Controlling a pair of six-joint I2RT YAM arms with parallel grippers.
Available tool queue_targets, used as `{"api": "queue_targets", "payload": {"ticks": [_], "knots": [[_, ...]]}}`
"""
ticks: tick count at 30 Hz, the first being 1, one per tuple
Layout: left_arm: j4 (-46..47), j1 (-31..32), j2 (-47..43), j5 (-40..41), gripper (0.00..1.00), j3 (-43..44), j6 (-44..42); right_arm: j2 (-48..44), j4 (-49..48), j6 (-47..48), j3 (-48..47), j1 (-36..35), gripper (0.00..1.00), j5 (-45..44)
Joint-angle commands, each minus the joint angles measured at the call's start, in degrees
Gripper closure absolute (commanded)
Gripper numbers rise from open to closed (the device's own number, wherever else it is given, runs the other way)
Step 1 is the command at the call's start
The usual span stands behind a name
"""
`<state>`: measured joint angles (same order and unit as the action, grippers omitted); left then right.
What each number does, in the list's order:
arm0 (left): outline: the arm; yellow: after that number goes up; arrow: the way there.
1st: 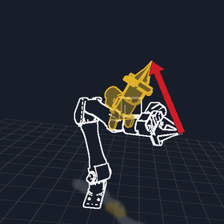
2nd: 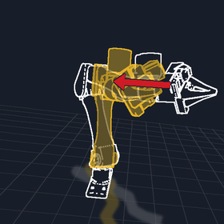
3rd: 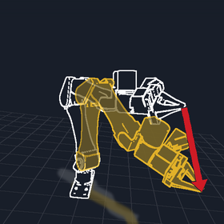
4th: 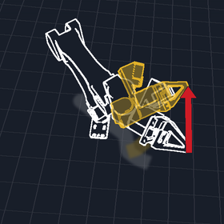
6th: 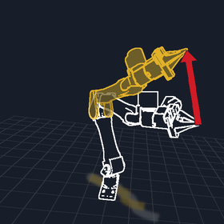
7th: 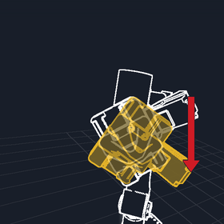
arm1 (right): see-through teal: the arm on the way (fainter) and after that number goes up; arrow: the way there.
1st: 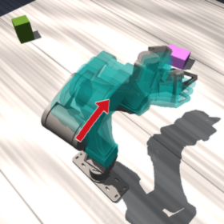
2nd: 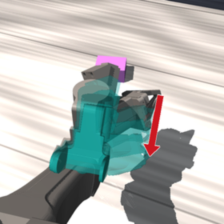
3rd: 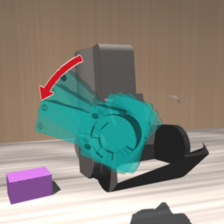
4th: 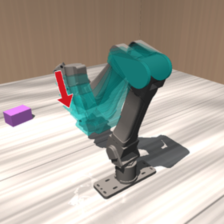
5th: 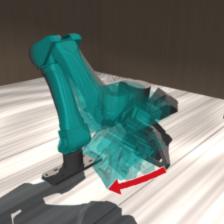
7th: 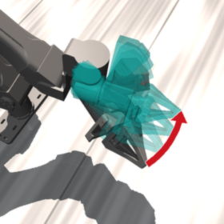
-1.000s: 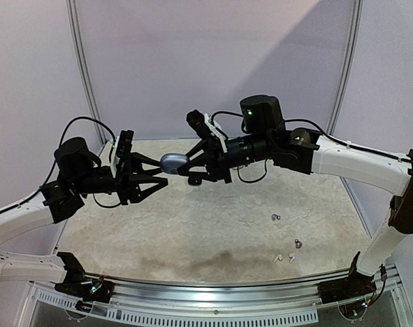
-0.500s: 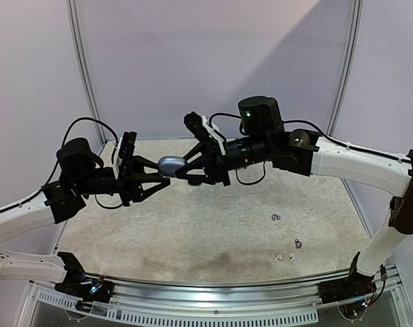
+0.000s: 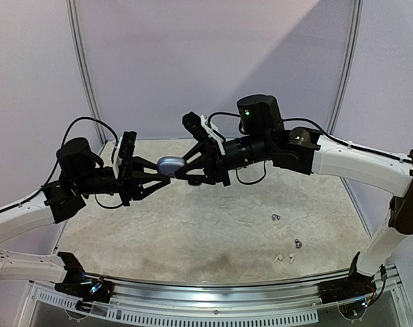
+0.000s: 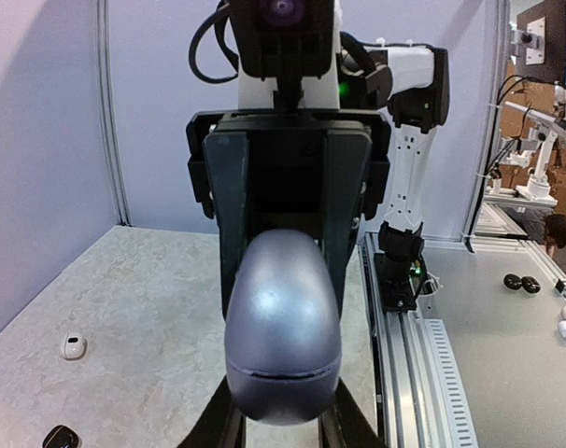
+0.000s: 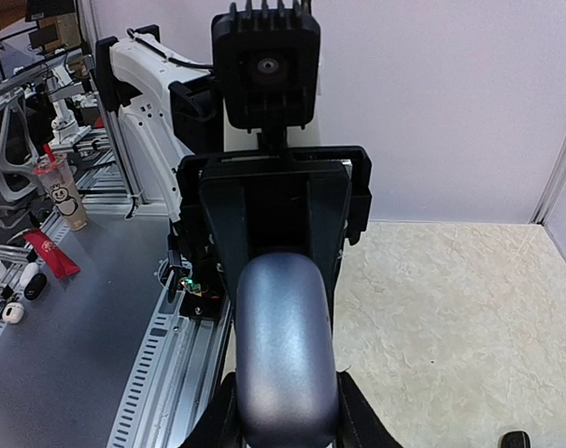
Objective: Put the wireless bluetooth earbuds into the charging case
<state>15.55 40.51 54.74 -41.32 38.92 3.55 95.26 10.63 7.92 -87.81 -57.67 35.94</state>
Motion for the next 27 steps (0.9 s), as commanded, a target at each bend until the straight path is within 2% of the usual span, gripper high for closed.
{"api": "queue_targets", "payload": {"ticks": [1,5,8,10,13,15,16,20,27], "knots": [[0.81,1.32,0.29,-2.35,0.77,1.42,-0.15,1.84,2.26,1.52,-2.1,-0.19,1.0,-2.79],[0.76,1.32,0.37,-2.64,0.7,1.51,0.08,2.15,2.26,1.91,-2.18,-0.18,1.0,-2.97],[0.88,1.32,0.5,-2.8,0.7,1.51,0.19,2.14,2.17,2.09,-2.28,-0.21,1.0,-3.07],[0.88,1.32,0.46,-2.95,0.73,1.47,0.15,2.12,2.15,2.18,-2.28,-0.17,1.0,-3.15],[0.85,1.32,0.45,-2.91,0.86,1.43,0.24,2.11,1.83,2.23,-2.19,-0.2,1.0,-3.2],[0.88,1.32,0.3,-2.89,0.89,1.34,0.2,2.33,2.06,2.19,-2.23,-0.16,1.0,-3.48],[0.85,1.32,0.28,-2.82,0.89,1.34,0.15,2.54,2.45,2.23,-2.19,-0.16,1.0,-3.65],[0.82,1.32,-0.05,-2.72,0.71,1.16,0.21,2.73,2.4,2.31,-1.93,-0.16,1.0,-3.8],[1.32,1.32,0.02,-3.15,0.66,0.99,0.51,2.57,2.22,2.92,-1.93,-0.17,1.0,-4.37]]}}
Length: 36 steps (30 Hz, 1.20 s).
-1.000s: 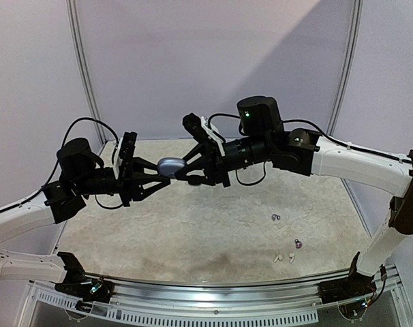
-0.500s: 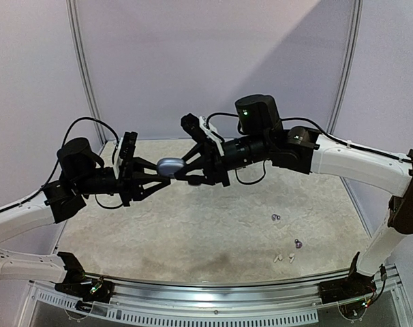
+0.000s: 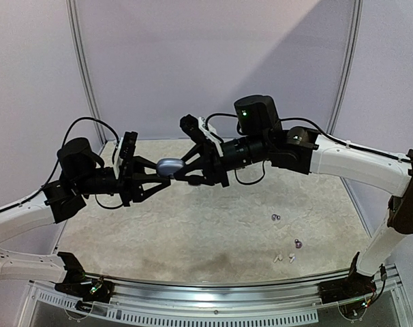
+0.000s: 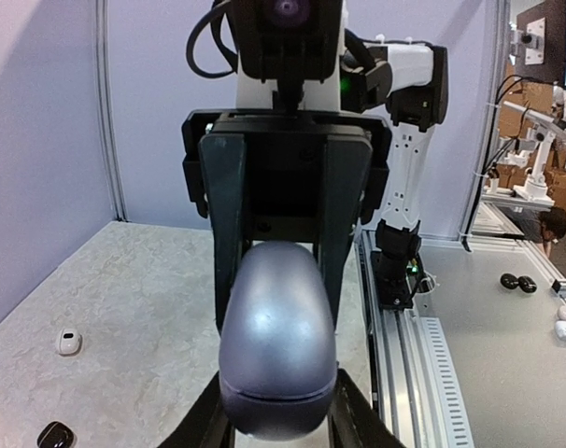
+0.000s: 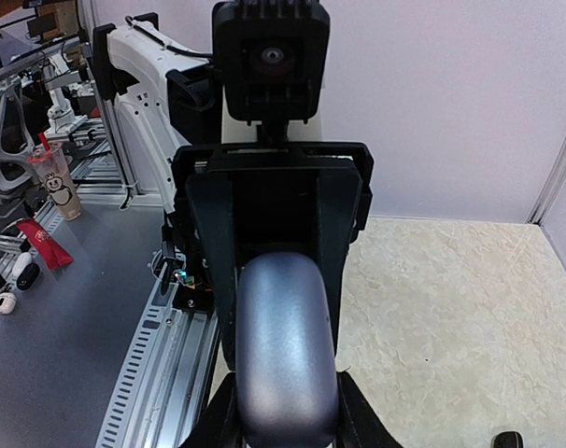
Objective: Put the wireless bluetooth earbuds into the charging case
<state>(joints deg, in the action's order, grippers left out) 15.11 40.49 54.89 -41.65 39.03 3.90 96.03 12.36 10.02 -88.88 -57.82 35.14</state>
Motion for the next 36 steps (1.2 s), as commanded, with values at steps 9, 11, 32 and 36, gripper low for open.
{"api": "queue_targets", "payload": {"ticks": [9,11,32,36], "knots": [[2.1,1.35,-0.02,-3.39,0.68,0.71,0.1,2.48,-0.1,0.85,-0.73,-0.03,1.0,-3.78],[2.19,1.35,-0.13,-3.44,0.66,0.64,0.07,2.73,-0.1,0.94,-0.77,-0.15,1.0,-3.88],[1.98,1.26,-0.87,-3.35,0.68,-0.43,0.14,0.36,-6.52,0.71,3.04,-0.16,1.0,-2.4],[2.26,1.26,-1.17,-3.94,0.65,-0.7,-0.03,-1.21,-7.23,0.63,4.29,-0.11,1.0,-2.62]]}}
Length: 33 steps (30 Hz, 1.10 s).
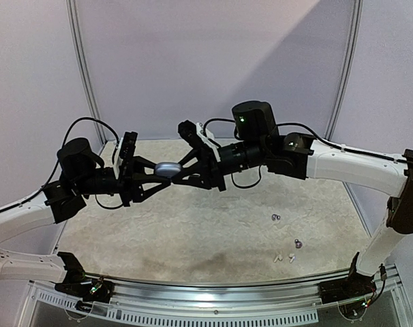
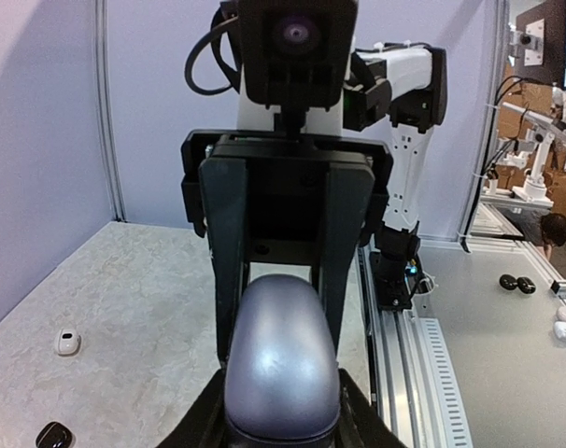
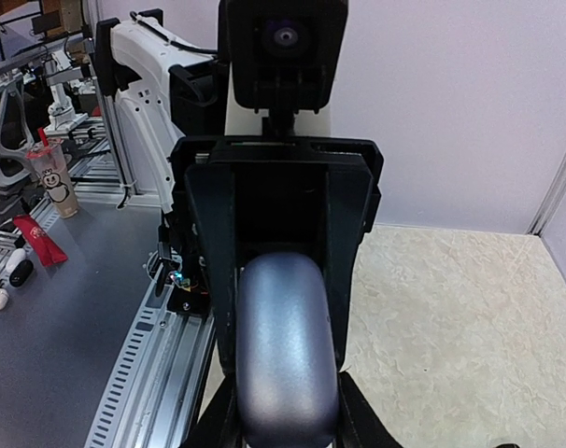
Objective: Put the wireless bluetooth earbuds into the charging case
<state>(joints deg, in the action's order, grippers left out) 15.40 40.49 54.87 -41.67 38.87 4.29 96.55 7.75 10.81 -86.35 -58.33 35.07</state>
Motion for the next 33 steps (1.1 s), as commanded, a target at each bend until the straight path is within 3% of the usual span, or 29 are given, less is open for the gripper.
{"api": "queue_targets", "payload": {"ticks": [1,8,22,33], "knots": [[1.97,1.26,-1.17,-4.07,0.64,-0.55,-0.43,-1.79,-2.77,-0.17,1.91,0.44,1.0,-2.5],[2.6,1.26,-1.15,-5.21,0.6,-0.64,-0.7,-1.94,-3.15,-0.6,2.4,0.41,1.0,-2.38],[2.55,1.26,-1.41,-5.04,0.71,-1.08,-0.95,-3.26,-5.32,-1.22,4.32,0.42,1.0,-2.16],[1.81,1.26,-1.65,-4.58,0.7,-1.33,-1.27,-3.54,-5.72,-1.21,4.64,0.45,1.0,-2.02]]}}
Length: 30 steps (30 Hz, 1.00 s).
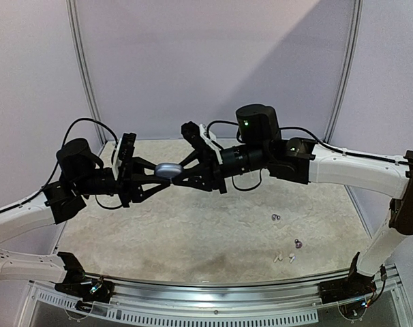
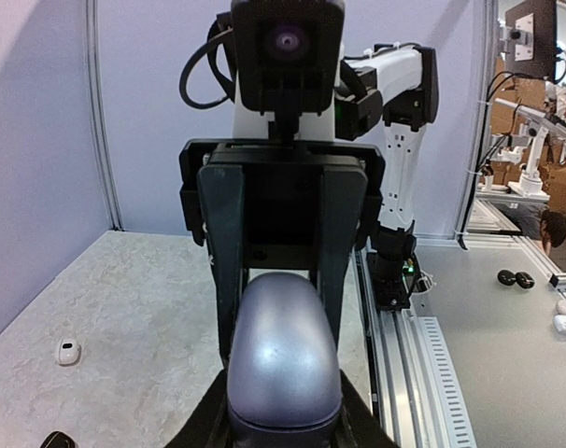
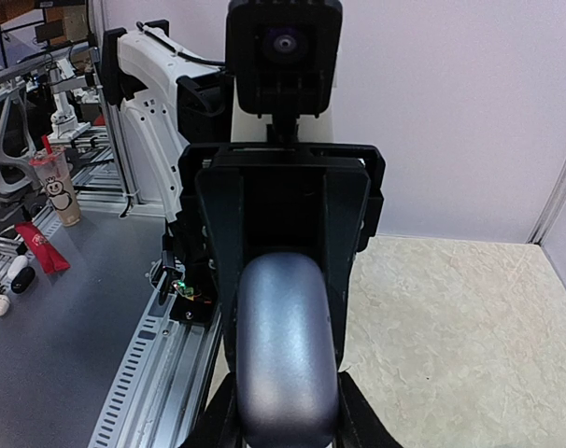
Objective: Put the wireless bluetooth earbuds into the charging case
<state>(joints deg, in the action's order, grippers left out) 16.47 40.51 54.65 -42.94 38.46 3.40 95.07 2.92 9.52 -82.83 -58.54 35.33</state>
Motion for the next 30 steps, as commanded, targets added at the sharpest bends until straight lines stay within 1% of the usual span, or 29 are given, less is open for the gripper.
{"api": "queue_targets", "payload": {"ticks": [1,5,11,14,19,23,26,27,29,30], "knots": [[0.74,1.24,-1.51,-3.23,0.71,-0.93,-0.32,-2.23,-0.97,0.07,1.24,0.67,1.0,-2.33],[0.5,1.24,-1.54,-2.95,0.7,-1.02,-0.23,-2.81,-1.42,0.24,1.76,0.7,1.0,-2.45],[0.46,1.24,-1.56,-2.95,0.62,-0.88,-0.2,-2.88,-0.74,0.48,1.71,0.69,1.0,-2.24],[0.32,1.24,-1.51,-2.86,0.61,-0.88,-0.19,-2.67,-0.72,0.41,1.64,0.71,1.0,-1.94],[0.12,1.24,-1.65,-2.54,0.69,-0.76,-0.31,-2.26,-0.54,0.41,1.18,0.71,1.0,-1.63],[-0.23,1.24,-1.57,-2.61,0.81,-0.67,-0.55,-2.25,-0.71,0.45,1.09,0.67,1.0,-1.5],[-0.57,1.24,-1.57,-2.53,0.86,-0.53,-0.82,-2.43,-0.81,0.47,1.09,0.71,1.0,-1.56],[-0.71,1.24,-1.47,-2.67,0.89,-0.49,-0.93,-2.5,-0.81,0.5,1.09,0.71,1.0,-1.62],[-0.92,1.24,-1.34,-2.78,1.0,-0.32,-1.14,-2.6,-0.72,0.21,1.09,0.69,1.0,-2.11],[-1.06,1.24,-1.37,-2.73,1.0,-0.24,-1.21,-2.61,-0.6,0.01,1.09,0.66,0.97,-2.99]]}}
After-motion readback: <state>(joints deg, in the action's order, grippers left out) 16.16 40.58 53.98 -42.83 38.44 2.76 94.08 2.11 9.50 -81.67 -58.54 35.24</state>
